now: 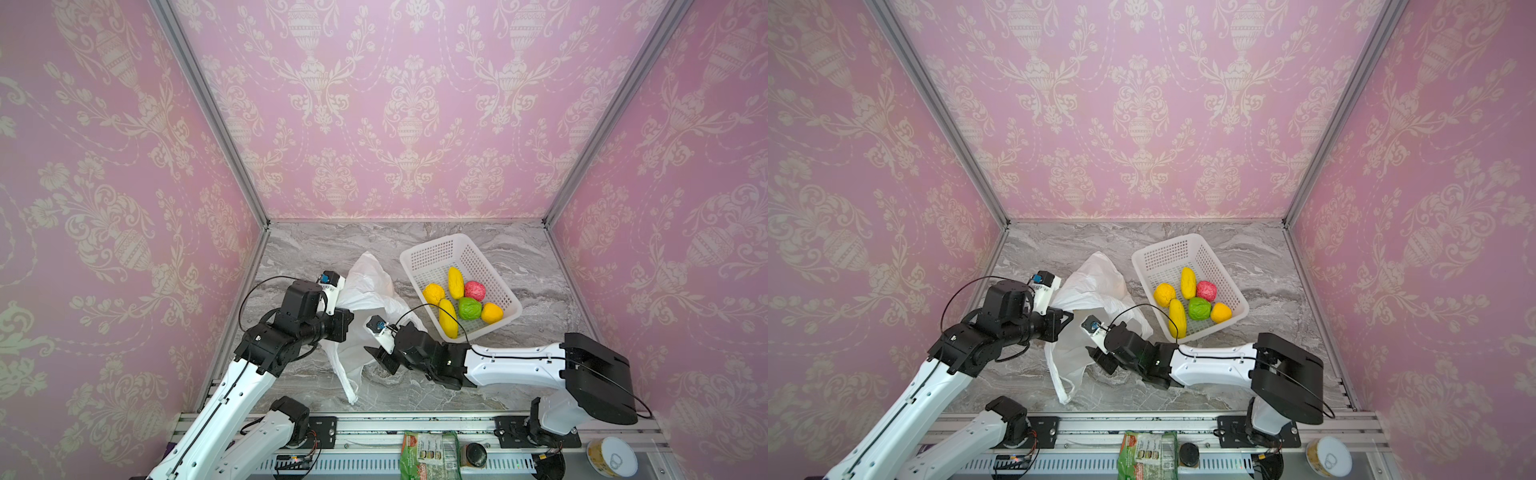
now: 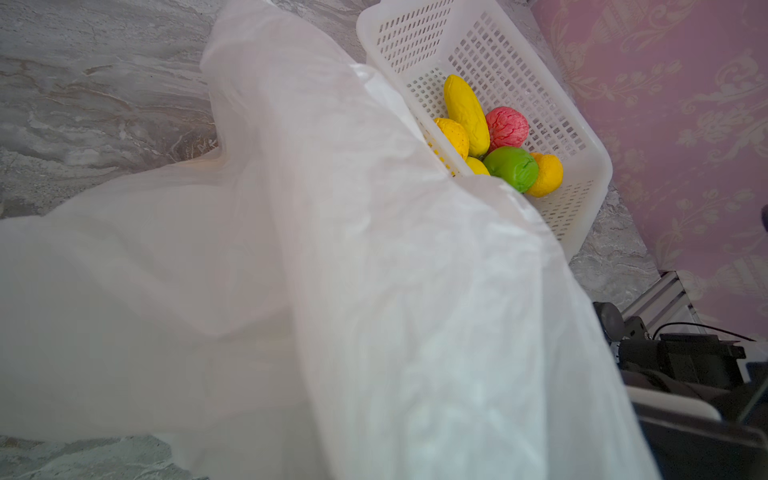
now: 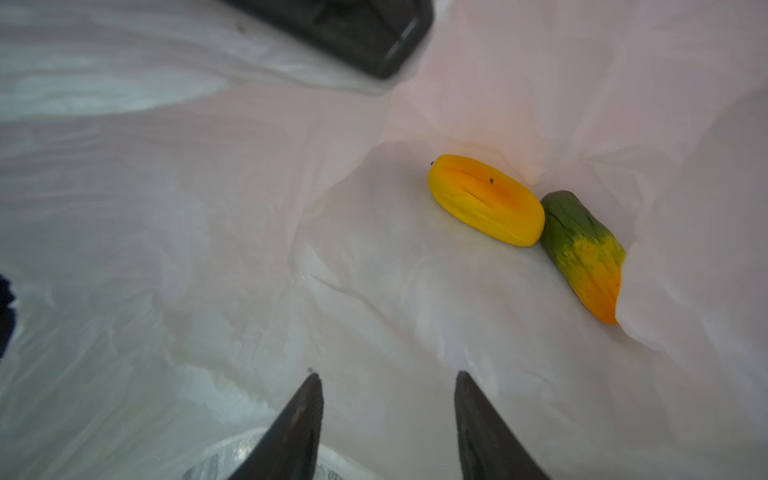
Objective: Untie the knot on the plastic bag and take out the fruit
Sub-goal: 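Move the empty right gripper back into the bag mouth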
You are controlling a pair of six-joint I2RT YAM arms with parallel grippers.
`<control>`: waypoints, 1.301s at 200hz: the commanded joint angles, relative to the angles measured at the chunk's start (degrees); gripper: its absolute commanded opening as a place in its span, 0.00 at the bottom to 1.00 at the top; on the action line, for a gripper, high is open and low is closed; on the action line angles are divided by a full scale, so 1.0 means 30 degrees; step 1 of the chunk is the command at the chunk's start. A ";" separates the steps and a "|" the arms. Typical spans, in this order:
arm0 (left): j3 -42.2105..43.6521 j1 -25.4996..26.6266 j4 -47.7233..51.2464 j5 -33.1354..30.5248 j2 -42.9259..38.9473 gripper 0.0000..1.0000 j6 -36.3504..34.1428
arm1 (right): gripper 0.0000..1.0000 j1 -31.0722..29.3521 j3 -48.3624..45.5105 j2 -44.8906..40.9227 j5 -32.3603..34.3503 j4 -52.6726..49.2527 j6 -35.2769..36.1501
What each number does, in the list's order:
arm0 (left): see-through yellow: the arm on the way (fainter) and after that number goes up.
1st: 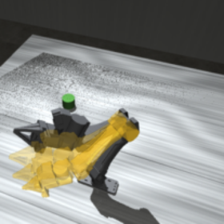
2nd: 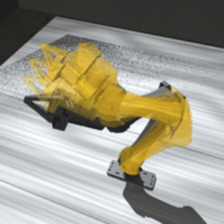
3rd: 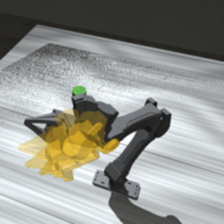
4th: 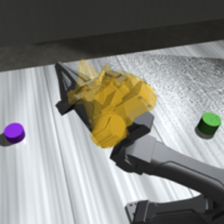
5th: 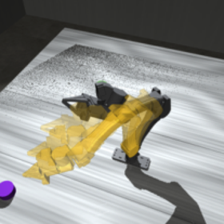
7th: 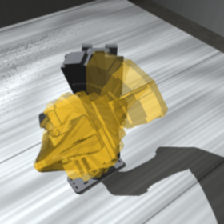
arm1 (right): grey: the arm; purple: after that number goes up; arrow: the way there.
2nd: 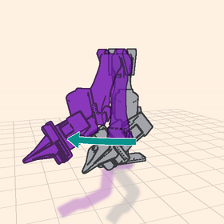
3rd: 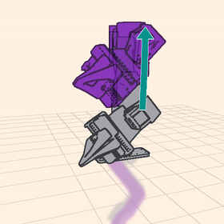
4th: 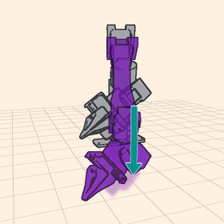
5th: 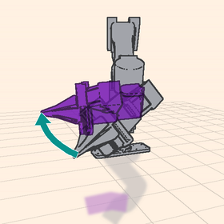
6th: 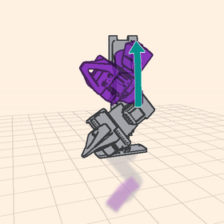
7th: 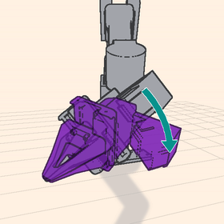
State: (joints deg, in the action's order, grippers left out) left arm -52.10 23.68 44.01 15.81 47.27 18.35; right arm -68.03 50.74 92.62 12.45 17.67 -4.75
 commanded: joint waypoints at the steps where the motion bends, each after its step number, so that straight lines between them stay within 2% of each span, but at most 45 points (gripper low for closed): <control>1: 0.0227 -0.0127 0.0272 0.0121 -0.0120 0.00 0.0037 | 0.46 -0.0146 0.1234 0.1154 0.0889 0.0058 -0.0771; 27: 0.0287 -0.0104 0.0213 0.0062 -0.0490 0.00 0.0040 | 0.45 -0.0120 0.2262 0.2563 0.1643 0.0031 -0.1654; 74: 0.0284 -0.0119 0.0186 0.0270 -0.0511 0.00 0.0015 | 0.50 -0.0016 0.5337 0.6172 0.3050 -0.0677 -0.2682; 91: 0.0315 -0.0101 0.0129 0.0264 -0.0790 0.00 0.0052 | 0.48 0.0130 0.7066 0.7323 0.3450 -0.1572 -0.3818; 107: 0.0315 -0.0086 0.0108 0.0353 -0.0673 0.00 0.0030 | 0.53 0.0146 0.7074 0.7521 0.3440 -0.1238 -0.4944; 138: 0.0314 -0.0101 0.0095 0.0560 -0.0546 0.00 0.0006 | 0.60 0.0304 0.6189 0.6986 0.3328 -0.0452 -0.8599; 169: 0.0344 -0.0094 0.0037 0.0646 -0.0699 0.00 0.0014 | 0.62 0.1072 0.4402 0.6473 0.0688 0.2038 -1.4130; 209: 0.0372 -0.0043 0.0009 0.0817 -0.0765 0.00 -0.0019 | 0.69 0.2116 0.4721 0.7249 0.0394 0.2612 -1.8413; 231: 0.0402 0.0146 -0.0080 0.1023 -0.0786 0.00 -0.0030 | 0.72 0.2511 0.5688 0.8125 0.0432 0.2408 -1.9912; 260: 0.0494 0.0338 -0.0363 0.2123 -0.0584 0.00 -0.0091 | 0.86 0.2628 0.8324 0.9472 0.2345 -0.0097 -2.0267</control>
State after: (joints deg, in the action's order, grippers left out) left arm -51.24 24.03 42.94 17.93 45.74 18.48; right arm -60.66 69.82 117.69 15.25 22.74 -60.16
